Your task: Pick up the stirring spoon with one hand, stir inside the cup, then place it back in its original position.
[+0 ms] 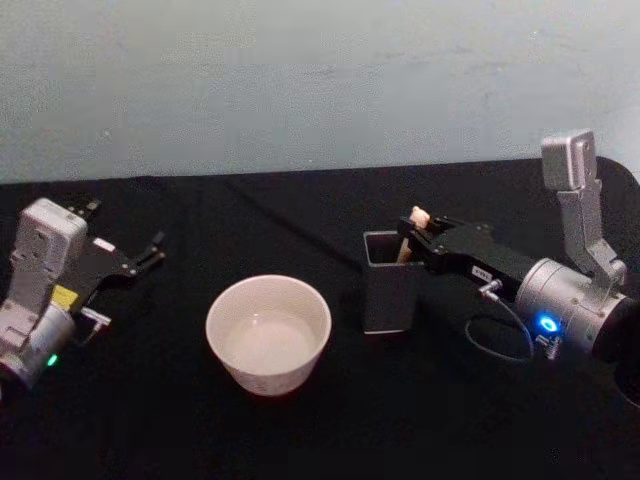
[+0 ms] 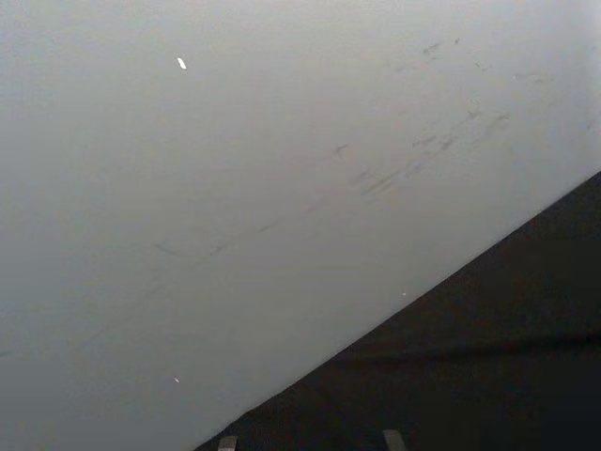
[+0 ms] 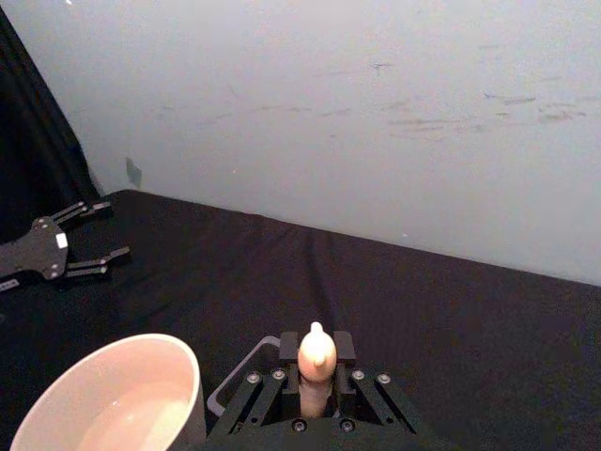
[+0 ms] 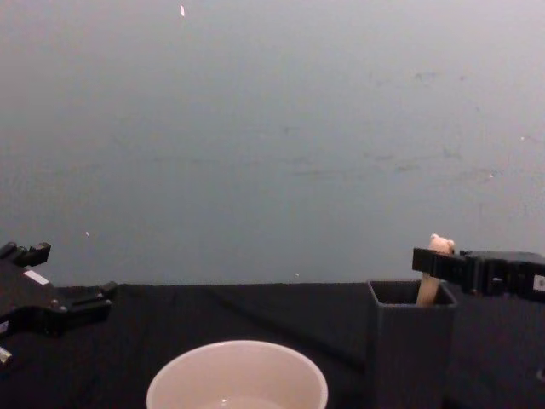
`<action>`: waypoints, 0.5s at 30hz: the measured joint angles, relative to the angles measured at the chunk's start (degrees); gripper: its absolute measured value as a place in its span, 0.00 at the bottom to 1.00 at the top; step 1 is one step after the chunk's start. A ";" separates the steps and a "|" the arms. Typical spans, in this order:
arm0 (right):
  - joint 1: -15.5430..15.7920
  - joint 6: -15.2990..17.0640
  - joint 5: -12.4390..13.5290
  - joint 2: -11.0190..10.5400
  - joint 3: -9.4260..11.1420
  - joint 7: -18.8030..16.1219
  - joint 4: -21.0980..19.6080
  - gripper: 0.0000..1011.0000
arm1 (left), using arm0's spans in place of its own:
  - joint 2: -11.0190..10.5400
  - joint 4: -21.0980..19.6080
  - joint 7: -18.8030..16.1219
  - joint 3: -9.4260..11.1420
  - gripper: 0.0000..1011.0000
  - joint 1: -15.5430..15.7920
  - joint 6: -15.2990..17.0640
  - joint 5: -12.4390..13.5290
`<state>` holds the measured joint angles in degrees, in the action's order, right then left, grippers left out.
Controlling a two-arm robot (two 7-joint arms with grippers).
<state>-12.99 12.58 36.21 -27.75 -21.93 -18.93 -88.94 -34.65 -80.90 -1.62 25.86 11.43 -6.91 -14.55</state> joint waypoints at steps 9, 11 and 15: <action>-0.01 -0.03 0.01 0.00 -0.03 0.04 0.00 0.28 | 0.00 0.00 0.00 0.00 0.99 0.00 0.00 0.00; -0.01 -0.04 0.01 0.00 -0.03 0.04 0.00 0.36 | 0.00 0.00 0.00 0.00 0.99 0.00 0.00 0.00; -0.01 -0.06 0.02 0.00 -0.03 0.04 0.00 0.46 | 0.00 0.00 0.00 0.00 0.99 0.00 0.00 0.00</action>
<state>-13.00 12.52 36.23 -27.75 -21.96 -18.89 -88.94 -34.64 -80.90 -1.62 25.86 11.43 -6.91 -14.55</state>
